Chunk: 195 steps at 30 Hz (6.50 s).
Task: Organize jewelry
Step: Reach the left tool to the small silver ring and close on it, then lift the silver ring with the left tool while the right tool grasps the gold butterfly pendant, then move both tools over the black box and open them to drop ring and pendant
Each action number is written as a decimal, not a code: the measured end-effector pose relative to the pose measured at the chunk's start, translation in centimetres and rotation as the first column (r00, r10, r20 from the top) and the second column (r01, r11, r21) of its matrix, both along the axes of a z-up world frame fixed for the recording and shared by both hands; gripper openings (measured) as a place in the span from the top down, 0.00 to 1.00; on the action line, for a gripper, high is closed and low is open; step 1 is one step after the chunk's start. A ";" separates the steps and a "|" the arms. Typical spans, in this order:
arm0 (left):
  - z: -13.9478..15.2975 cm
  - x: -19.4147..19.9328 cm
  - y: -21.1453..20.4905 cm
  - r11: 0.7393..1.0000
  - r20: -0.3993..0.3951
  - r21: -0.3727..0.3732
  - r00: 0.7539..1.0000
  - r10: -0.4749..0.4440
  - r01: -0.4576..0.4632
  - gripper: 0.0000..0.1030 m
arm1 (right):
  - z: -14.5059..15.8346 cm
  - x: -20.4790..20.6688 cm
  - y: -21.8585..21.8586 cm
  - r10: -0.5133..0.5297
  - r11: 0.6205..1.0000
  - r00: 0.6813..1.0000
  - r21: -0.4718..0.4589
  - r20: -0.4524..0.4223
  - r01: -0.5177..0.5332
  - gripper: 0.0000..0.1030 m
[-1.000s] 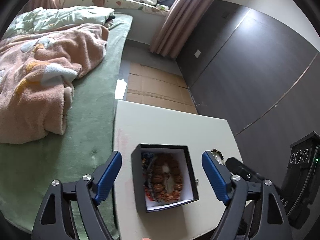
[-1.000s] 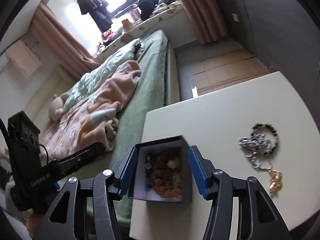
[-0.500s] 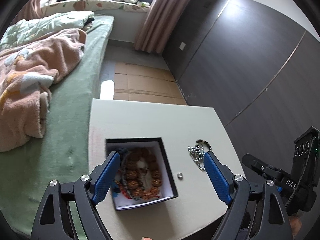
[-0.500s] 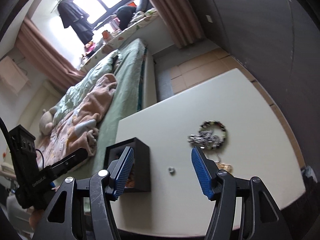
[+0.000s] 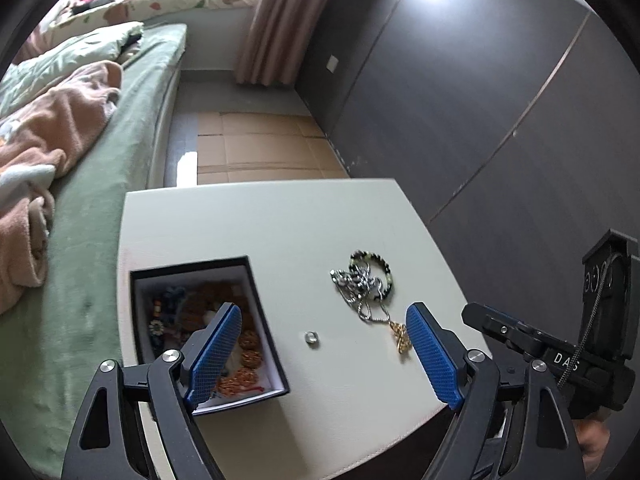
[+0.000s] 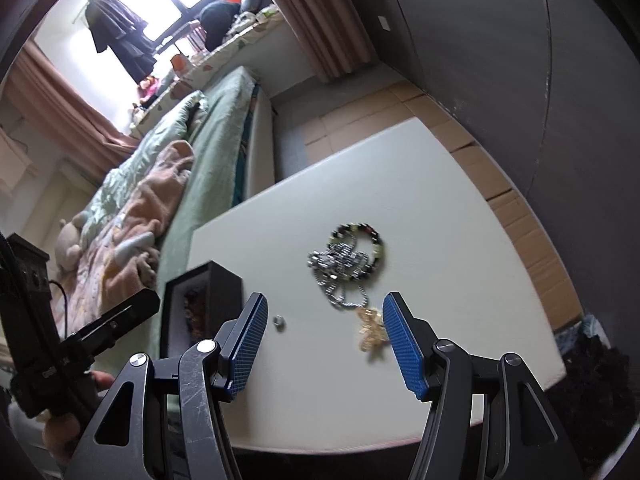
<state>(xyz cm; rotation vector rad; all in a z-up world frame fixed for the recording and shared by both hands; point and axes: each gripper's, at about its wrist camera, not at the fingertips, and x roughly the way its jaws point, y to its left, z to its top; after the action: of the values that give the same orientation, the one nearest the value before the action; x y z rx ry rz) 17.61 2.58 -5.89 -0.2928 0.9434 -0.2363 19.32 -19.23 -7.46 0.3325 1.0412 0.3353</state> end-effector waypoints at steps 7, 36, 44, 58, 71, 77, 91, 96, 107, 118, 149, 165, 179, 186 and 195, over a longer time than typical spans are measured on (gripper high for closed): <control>-1.8 0.9 -2.8 0.997 -0.085 0.057 0.995 -0.046 0.051 0.37 | -1.8 0.6 -2.1 -0.045 0.999 0.995 0.011 -0.087 0.046 0.41; -9.3 4.8 -8.2 0.915 -0.278 0.393 0.960 0.027 0.088 0.76 | -2.4 1.4 -4.8 -0.050 0.998 0.992 0.021 -0.113 0.053 0.41; -9.4 4.9 -9.2 0.891 -0.263 0.443 0.965 0.028 0.095 0.76 | -2.5 1.4 -4.6 -0.050 0.999 0.992 0.014 -0.115 0.052 0.41; -10.2 5.3 -6.9 0.931 -0.314 0.363 0.946 0.076 0.046 0.76 | -2.7 1.3 -5.2 -0.061 0.998 0.990 0.012 -0.123 0.063 0.41; -9.8 4.7 -7.4 0.879 -0.270 0.476 0.957 0.104 0.038 0.76 | -2.6 1.3 -4.6 -0.046 0.999 0.991 0.014 -0.124 0.048 0.41; -10.3 4.4 -8.4 0.864 -0.276 0.501 0.955 0.109 0.046 0.83 | -2.7 1.3 -4.5 -0.045 0.999 0.991 0.011 -0.127 0.047 0.41; -8.4 3.7 -10.4 0.945 -0.274 0.280 0.957 -0.090 0.169 0.83 | -2.7 1.2 -4.4 -0.034 0.999 0.991 0.002 -0.130 0.034 0.41; -7.7 3.2 -9.6 0.922 -0.243 0.369 0.970 -0.022 0.113 0.83 | -2.9 1.2 -4.7 -0.042 0.999 0.990 0.001 -0.136 0.043 0.41; -9.4 4.5 -7.4 0.912 -0.282 0.410 0.953 0.110 0.016 0.83 | -2.8 1.2 -4.3 -0.025 1.000 0.991 0.006 -0.133 0.026 0.41; -10.0 5.7 -6.1 0.923 -0.289 0.383 0.947 0.138 -0.018 0.84 | -2.8 1.1 -4.4 -0.033 0.999 0.991 0.012 -0.133 0.035 0.41; -3.5 1.8 -2.0 0.971 -0.151 0.233 0.984 0.095 -0.058 0.87 | -7.3 3.0 4.6 0.096 0.940 0.973 -0.301 -0.209 -0.158 0.65; -1.2 -0.5 2.0 0.978 -0.090 0.177 0.988 0.129 -0.112 0.87 | -4.5 0.4 3.9 0.087 0.955 0.991 -0.275 -0.100 -0.112 0.87; -1.0 -0.8 6.5 0.981 -0.069 0.085 0.981 0.181 -0.175 0.69 | -1.2 -0.5 7.6 0.147 0.981 0.989 -0.135 0.022 -0.142 0.87; -0.3 -1.4 8.3 0.976 -0.037 0.058 0.976 0.212 -0.210 0.28 | -0.2 -1.0 9.8 0.197 0.980 0.977 -0.044 0.078 -0.194 0.87; 0.0 -2.3 10.4 0.964 -0.029 0.095 0.968 0.251 -0.247 0.28 | 0.3 -1.0 13.8 0.270 0.961 0.957 0.025 0.104 -0.274 0.87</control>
<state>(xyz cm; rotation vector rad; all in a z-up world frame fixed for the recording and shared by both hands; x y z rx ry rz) 15.30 12.96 -5.93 -0.3301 0.9449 0.0444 18.29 -5.48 -7.16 0.2042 0.9840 0.6154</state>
